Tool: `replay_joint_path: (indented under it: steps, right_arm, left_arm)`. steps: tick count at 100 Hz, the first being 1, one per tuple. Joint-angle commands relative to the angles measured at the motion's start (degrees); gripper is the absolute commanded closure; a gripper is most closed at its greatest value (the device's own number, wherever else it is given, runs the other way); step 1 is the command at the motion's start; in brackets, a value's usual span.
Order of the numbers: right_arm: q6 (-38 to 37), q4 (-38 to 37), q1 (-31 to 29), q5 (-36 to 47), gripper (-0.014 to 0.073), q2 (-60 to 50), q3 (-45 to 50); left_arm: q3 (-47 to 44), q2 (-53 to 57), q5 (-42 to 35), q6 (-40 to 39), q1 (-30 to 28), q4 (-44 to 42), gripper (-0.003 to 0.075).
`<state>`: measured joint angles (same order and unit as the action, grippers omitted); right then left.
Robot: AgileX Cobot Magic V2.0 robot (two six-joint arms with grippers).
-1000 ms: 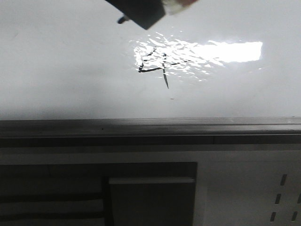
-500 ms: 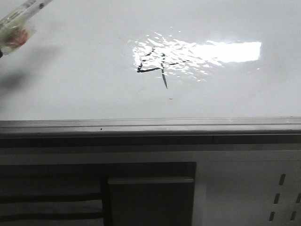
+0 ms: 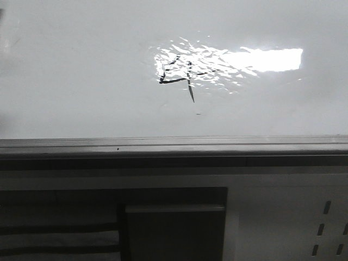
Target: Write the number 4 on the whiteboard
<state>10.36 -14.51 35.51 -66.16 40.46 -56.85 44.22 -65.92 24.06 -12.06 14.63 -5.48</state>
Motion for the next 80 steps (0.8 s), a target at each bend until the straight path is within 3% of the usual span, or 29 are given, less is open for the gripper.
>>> replay_joint_path:
  steps: [1,26,55,67,80]
  right_arm:
    - [0.0,-1.5,-0.1,4.5,0.0252,0.0,-1.4]
    - [0.0,-1.5,-0.1,4.8,0.0252,0.0,-1.4]
    - [-0.2,-1.5,-0.1,5.1,0.0252,0.0,-1.4]
    - [-2.4,-1.7,-0.1,4.2,0.0252,0.0,-1.4]
    - [-11.0,-3.4,-0.1,1.0,0.0252,-0.3,-1.8]
  left_arm:
    - [1.4,0.4,-4.4,-0.6,-0.1,0.7,0.0741]
    - [1.4,-0.7,-4.6,-0.6,-0.1,0.7,0.0715]
    - [1.4,-0.6,-5.2,-0.6,-0.1,-0.1,0.0427]
    - [2.9,0.1,-2.7,-0.5,-0.1,-2.0,0.0414]
    - [7.8,3.3,7.0,-0.4,-0.1,-4.6,0.0416]
